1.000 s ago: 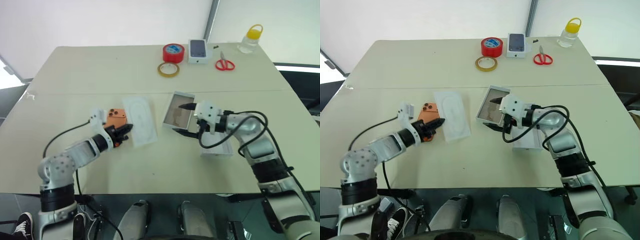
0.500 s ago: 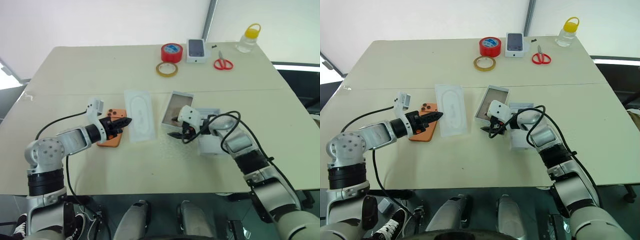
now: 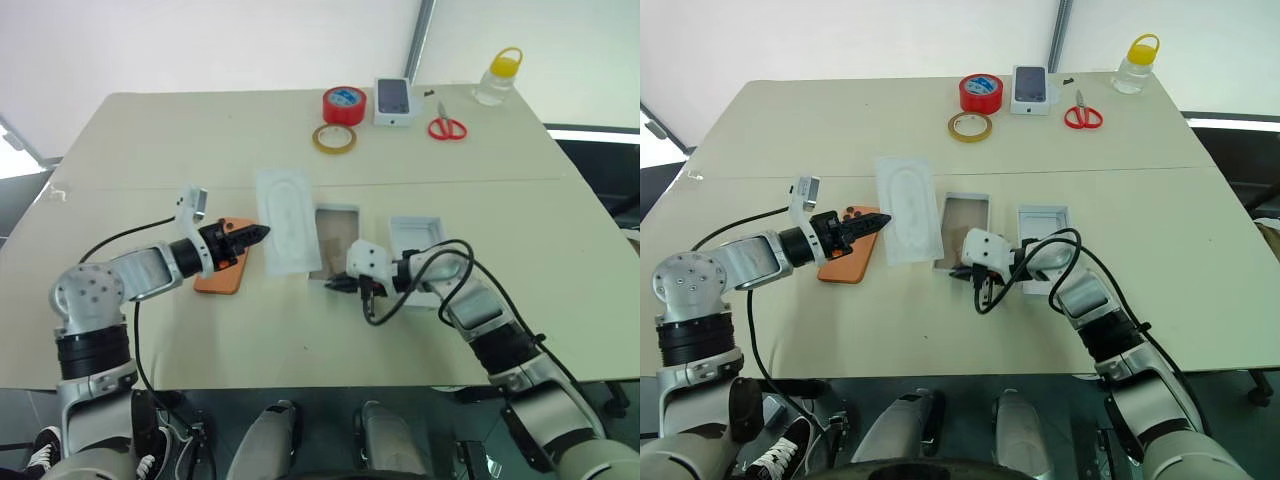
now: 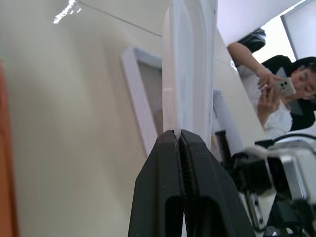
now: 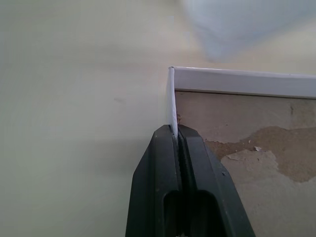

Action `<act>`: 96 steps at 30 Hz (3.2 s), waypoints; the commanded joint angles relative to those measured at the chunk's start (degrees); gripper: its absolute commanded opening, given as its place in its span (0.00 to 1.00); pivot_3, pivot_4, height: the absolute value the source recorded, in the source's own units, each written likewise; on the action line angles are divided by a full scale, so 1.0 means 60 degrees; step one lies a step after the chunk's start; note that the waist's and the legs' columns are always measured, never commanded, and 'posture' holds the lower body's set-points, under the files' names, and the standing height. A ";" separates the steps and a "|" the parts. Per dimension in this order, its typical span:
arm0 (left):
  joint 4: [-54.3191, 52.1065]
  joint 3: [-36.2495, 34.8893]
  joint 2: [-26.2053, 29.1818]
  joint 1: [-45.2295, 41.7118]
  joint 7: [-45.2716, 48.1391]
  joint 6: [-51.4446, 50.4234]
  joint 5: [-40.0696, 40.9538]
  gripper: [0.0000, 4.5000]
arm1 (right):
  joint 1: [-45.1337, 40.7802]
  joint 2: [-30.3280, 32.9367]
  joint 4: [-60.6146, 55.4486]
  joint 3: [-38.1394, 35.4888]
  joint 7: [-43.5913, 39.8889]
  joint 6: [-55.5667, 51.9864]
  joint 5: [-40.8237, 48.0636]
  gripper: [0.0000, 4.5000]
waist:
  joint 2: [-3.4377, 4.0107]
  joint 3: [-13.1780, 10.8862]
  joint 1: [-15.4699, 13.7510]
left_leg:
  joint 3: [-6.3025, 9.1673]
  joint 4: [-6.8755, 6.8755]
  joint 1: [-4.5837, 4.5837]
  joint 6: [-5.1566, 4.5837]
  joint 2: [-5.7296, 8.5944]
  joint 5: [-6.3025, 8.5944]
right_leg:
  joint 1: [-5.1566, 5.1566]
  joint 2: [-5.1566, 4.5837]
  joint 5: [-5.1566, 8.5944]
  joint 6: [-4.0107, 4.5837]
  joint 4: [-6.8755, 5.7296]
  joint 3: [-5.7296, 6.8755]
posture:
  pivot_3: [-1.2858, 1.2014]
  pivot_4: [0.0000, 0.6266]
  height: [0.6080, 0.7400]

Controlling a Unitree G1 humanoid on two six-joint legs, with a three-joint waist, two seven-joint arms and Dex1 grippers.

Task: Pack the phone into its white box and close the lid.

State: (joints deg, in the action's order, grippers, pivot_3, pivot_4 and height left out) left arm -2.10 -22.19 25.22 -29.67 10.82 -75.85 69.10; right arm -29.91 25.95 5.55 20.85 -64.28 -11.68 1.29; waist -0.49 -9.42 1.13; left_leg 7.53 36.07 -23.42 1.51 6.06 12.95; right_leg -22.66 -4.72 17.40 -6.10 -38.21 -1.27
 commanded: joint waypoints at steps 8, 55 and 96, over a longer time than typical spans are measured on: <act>-0.0715 0.0133 -0.0571 0.0280 -0.0511 0.0289 0.0114 0.00 | -0.0079 -0.0337 -0.0803 -0.0019 0.0242 -0.0328 0.0306 0.07 | -0.0001 0.0000 -0.0029 | 0.0001 -0.0001 0.0000 0.0002 0.0001 -0.0001 | 0.0000 -0.0001 0.0000 0.0000 0.0000 0.0000 | 0.52 0.24 1.00; -0.0996 0.2897 0.0348 0.0395 0.2590 0.3469 -0.4762 0.88 | -0.0461 0.1049 -0.0400 -0.1964 0.0755 -0.0305 0.1778 0.51 | -0.0010 -0.0007 -0.0042 | 0.0000 -0.0010 -0.0003 0.0002 -0.0001 -0.0001 | 0.0000 -0.0002 0.0000 0.0002 0.0009 0.0002 | 0.52 0.24 1.00; -0.0972 0.1033 0.1250 0.2284 0.3173 0.6070 -0.6204 0.88 | -0.1763 -0.0813 0.2290 0.0527 0.2972 0.1888 -0.2283 0.01 | -0.0010 -0.0008 -0.0027 | 0.0004 -0.0030 -0.0002 0.0006 -0.0002 -0.0004 | -0.0020 0.0005 -0.0006 0.0012 0.0006 0.0004 | 0.52 0.24 1.00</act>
State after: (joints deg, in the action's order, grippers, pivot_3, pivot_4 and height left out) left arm -7.72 -13.39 31.76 -14.65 29.50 -37.60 29.87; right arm -39.80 21.52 19.47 23.63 -46.96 -2.34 -11.43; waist -0.56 -9.47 0.97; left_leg 7.55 35.89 -23.43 1.54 6.05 12.92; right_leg -22.78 -4.70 17.37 -6.03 -38.17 -1.25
